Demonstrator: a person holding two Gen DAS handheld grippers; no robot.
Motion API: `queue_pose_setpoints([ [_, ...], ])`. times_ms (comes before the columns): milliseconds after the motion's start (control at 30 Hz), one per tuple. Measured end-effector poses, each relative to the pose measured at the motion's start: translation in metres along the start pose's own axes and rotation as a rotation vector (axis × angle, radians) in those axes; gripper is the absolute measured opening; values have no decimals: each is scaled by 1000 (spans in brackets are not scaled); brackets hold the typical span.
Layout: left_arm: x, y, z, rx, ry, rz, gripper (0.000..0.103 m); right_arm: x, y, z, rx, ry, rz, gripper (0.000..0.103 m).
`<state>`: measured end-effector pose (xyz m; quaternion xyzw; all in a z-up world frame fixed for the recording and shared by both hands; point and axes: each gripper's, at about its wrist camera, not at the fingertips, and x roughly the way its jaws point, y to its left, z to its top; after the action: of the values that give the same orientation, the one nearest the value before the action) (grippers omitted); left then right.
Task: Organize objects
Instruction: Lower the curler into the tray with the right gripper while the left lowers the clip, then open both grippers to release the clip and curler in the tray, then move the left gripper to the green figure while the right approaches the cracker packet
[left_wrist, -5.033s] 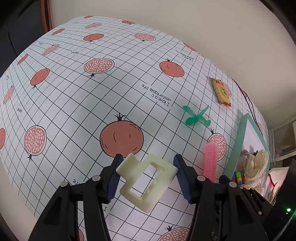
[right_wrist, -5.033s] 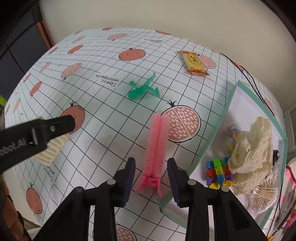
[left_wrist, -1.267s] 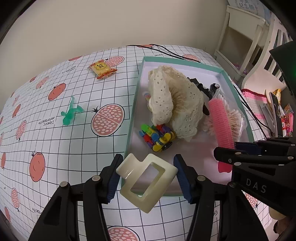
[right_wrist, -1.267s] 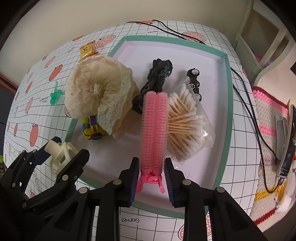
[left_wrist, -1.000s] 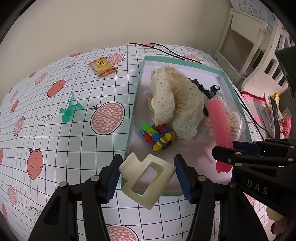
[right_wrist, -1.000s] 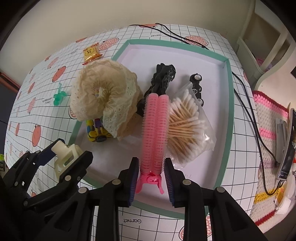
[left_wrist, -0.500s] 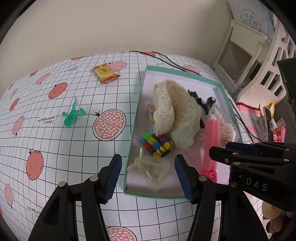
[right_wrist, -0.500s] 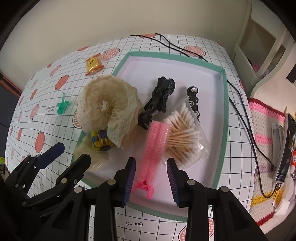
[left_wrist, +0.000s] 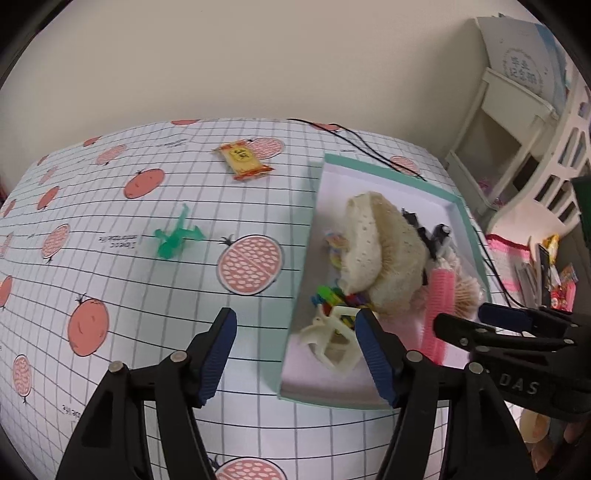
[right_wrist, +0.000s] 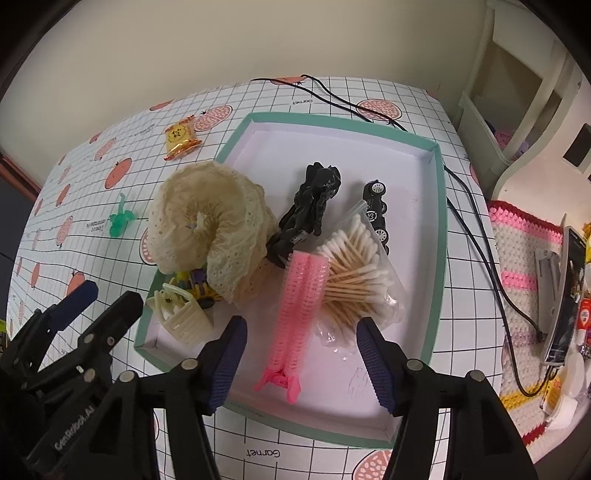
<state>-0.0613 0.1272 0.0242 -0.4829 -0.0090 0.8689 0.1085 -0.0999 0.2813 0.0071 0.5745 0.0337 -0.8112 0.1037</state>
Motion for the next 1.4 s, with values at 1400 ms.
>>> queue_pose_setpoints([
  [1400,28,110,30,-298,18,131,99,-23,14,31,-64,-175,-10,103],
])
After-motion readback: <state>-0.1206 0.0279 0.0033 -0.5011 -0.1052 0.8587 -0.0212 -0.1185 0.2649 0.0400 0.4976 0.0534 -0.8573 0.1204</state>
